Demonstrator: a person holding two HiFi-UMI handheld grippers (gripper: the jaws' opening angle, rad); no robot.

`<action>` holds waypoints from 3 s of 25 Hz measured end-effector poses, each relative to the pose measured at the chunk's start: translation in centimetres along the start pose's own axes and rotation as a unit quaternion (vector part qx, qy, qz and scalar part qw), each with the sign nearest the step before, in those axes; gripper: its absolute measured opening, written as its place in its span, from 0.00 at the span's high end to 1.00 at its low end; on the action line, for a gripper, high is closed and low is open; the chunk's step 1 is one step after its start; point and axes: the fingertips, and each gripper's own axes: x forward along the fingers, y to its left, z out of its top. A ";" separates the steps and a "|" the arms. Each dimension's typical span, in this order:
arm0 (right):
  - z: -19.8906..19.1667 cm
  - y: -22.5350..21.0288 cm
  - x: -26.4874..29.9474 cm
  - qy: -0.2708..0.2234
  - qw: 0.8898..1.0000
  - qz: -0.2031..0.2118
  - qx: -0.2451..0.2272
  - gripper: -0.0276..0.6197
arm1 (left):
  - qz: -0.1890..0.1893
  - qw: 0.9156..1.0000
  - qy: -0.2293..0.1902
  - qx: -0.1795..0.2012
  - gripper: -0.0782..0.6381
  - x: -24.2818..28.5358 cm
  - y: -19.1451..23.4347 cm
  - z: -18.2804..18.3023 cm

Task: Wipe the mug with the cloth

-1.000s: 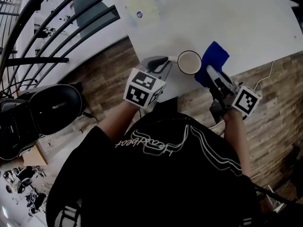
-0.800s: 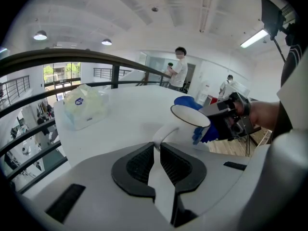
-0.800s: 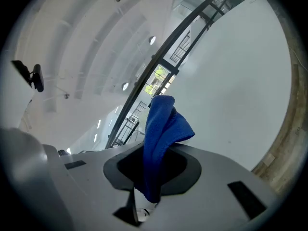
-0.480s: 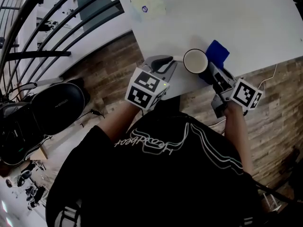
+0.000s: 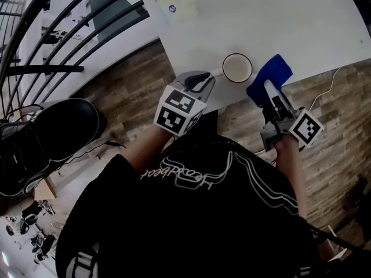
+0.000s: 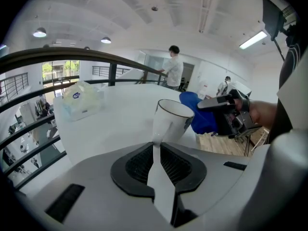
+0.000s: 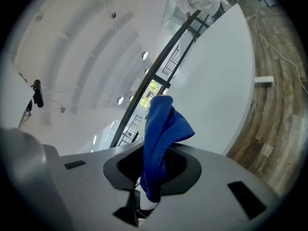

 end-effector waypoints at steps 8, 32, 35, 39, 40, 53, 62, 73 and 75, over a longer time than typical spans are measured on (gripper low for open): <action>-0.6 1.4 -0.7 -0.029 0.995 0.057 0.075 0.86 | -0.010 1.000 0.006 -0.015 0.83 0.2 -2.0 -0.4; 0.3 -3.7 1.7 -0.036 0.997 -0.044 0.049 0.86 | -0.131 0.991 0.038 0.004 0.83 3.3 -7.8 0.6; 0.1 -3.9 2.2 -0.015 0.998 -0.052 0.041 0.86 | -0.157 0.987 0.038 -0.007 0.83 3.7 -8.3 0.9; -0.4 -4.0 1.9 0.016 0.997 -0.068 0.036 0.86 | -0.217 0.974 0.053 -0.033 0.83 3.4 -8.9 1.1; -0.4 -3.9 1.6 0.022 0.997 -0.069 0.027 0.86 | -0.230 0.971 0.055 -0.036 0.83 3.2 -8.9 1.1; 1.7 7.1 -6.2 0.006 0.967 0.036 -0.253 0.86 | -0.212 0.975 -0.060 -0.003 0.86 -4.0 -9.7 6.2; -9.4 15.6 -22.7 0.011 0.935 0.122 -0.333 0.86 | -0.193 0.965 -0.178 0.023 0.88 -16.8 -26.7 2.9; -14.3 24.6 -33.5 0.006 0.929 0.144 -0.342 0.86 | -0.182 0.960 -0.207 0.054 0.88 -28.7 -37.6 4.5; -16.0 25.6 -35.9 0.005 0.927 0.148 -0.345 0.86 | -0.177 0.960 -0.208 0.061 0.88 -30.5 -40.1 3.4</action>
